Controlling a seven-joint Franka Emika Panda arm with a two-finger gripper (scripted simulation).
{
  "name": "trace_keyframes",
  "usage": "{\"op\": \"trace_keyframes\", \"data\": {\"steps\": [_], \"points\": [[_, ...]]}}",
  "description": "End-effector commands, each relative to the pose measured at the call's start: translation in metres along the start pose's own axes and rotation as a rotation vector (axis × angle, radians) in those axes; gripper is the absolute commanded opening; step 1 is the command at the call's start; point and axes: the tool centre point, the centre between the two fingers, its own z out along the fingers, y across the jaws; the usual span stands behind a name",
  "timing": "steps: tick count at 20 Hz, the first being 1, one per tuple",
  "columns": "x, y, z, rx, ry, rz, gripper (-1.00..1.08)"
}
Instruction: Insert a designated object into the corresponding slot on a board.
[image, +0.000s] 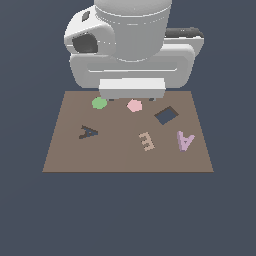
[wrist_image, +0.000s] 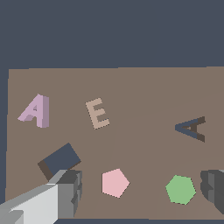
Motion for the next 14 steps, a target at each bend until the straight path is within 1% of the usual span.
{"op": "trace_keyframes", "data": {"steps": [1, 8, 14], "points": [[0.000, 0.000, 0.000, 0.000, 0.000, 0.000, 1.00], [0.001, -0.009, 0.006, -0.001, -0.001, 0.017, 1.00], [0.004, -0.030, 0.022, -0.003, -0.005, 0.058, 1.00]]}}
